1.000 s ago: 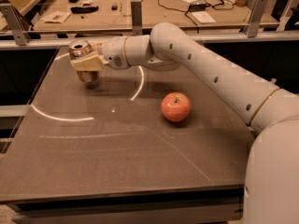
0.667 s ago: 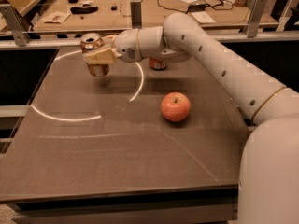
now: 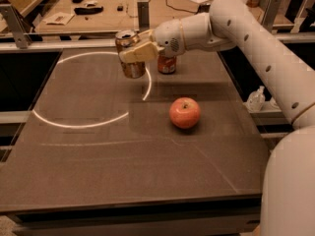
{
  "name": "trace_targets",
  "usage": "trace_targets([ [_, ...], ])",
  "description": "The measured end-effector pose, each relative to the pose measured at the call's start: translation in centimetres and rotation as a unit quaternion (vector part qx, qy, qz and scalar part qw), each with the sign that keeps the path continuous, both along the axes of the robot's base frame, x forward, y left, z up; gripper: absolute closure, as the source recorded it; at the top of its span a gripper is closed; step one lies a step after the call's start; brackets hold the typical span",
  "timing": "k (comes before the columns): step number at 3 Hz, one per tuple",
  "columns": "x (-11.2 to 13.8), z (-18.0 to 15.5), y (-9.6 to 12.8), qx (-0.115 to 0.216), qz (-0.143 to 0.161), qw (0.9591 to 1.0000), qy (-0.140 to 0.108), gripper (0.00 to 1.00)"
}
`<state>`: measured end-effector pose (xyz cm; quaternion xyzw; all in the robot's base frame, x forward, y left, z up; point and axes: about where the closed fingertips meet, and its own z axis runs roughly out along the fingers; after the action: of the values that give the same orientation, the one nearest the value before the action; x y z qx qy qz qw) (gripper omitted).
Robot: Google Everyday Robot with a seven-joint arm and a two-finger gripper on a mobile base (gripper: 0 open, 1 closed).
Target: Move orange can near apple
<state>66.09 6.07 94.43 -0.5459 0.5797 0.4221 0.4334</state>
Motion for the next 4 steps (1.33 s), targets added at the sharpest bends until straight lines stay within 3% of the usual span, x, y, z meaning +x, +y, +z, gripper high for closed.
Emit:
trace_targets([
  [2,-3.2,0.4,-8.5,-0.031,-0.031,0.9985,0.034,1.00],
  [3,-4.5,-0.9,-11.6,-0.044,-0.058,0.9961,0.050,1.00],
  [4,-6.1,-2.5,-13.0,-0.043,-0.073,0.9941,0.068,1.00],
])
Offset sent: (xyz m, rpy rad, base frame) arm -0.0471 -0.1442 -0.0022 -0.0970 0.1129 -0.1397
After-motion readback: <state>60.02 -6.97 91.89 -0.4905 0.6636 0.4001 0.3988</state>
